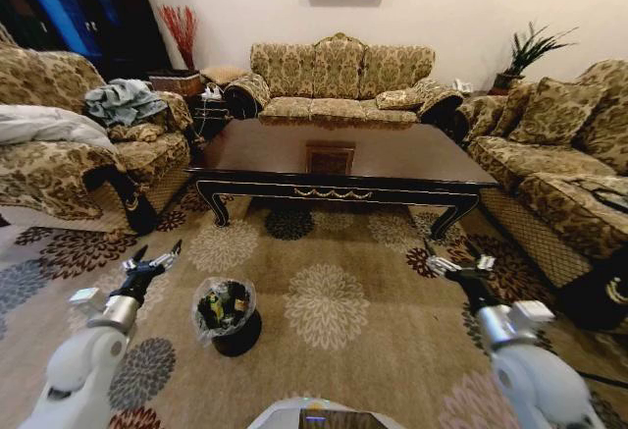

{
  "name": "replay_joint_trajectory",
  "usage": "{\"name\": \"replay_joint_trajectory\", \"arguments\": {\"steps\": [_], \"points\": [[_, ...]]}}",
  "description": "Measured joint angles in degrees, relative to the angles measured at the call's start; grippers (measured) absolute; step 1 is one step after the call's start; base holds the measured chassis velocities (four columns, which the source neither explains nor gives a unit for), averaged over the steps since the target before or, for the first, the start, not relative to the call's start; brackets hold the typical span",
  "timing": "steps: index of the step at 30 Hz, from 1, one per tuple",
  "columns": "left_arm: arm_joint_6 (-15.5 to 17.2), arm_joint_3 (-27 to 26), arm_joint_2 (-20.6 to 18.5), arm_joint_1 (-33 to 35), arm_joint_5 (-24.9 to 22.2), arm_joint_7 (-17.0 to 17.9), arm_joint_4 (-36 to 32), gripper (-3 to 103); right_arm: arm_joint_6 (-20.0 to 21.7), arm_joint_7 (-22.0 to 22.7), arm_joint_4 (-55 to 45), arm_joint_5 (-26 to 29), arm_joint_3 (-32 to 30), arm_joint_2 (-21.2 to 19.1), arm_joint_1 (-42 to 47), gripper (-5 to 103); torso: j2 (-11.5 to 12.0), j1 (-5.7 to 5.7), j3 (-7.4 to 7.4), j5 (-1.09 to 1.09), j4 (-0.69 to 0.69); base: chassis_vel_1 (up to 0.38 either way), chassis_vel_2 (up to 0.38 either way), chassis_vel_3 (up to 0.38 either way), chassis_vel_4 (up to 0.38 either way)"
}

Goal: Move to the front of the table and place the trash on the table into the trash bin.

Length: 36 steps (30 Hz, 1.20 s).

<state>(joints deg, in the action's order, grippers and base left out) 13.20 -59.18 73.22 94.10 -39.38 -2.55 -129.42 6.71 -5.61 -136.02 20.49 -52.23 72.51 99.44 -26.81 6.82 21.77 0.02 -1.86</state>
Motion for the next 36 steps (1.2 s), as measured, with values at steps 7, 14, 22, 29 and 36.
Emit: {"name": "replay_joint_trajectory", "arguments": {"steps": [7, 14, 22, 29, 36], "points": [[1.05, 7.73, 3.66, 1.32, 5.94, 1.95, -5.04, 100, -2.72, 0.61, -0.96, -2.21, 1.46, 5.85, 3.56, 100, -0.02, 0.03, 0.03, -0.01, 0.0, 0.0, 0.0, 0.0, 0.0], [3.59, 11.07, 4.26, 0.12, 9.69, 0.92, -5.96, 100, 1.09, 3.64, -2.05, -1.25, 4.65, 9.47, 1.83, 100, -0.05, 0.04, 0.05, -0.01, -0.01, 0.0, 0.0, 0.0, 0.0], [5.76, 12.08, 4.27, -0.92, 11.87, 1.53, -5.85, 100, 3.42, 3.65, -2.56, -0.84, 4.69, 9.4, 1.19, 100, -0.07, 0.05, 0.06, -0.01, 0.0, 0.0, 0.0, 0.0, 0.0], [5.77, 12.08, 4.24, -0.97, 11.95, 1.59, -5.64, 100, 3.45, 3.65, -2.54, -0.87, 4.64, 9.28, 1.15, 100, -0.08, 0.05, 0.07, -0.01, 0.0, 0.0, 0.0, 0.0, 0.0], [5.77, 12.04, 4.21, -0.99, 11.94, 1.59, -5.53, 100, 3.45, 3.65, -2.48, -0.87, 4.62, 9.21, 1.14, 100, -0.09, 0.05, 0.07, -0.01, 0.0, 0.0, 0.0, 0.0, 0.0]]}}
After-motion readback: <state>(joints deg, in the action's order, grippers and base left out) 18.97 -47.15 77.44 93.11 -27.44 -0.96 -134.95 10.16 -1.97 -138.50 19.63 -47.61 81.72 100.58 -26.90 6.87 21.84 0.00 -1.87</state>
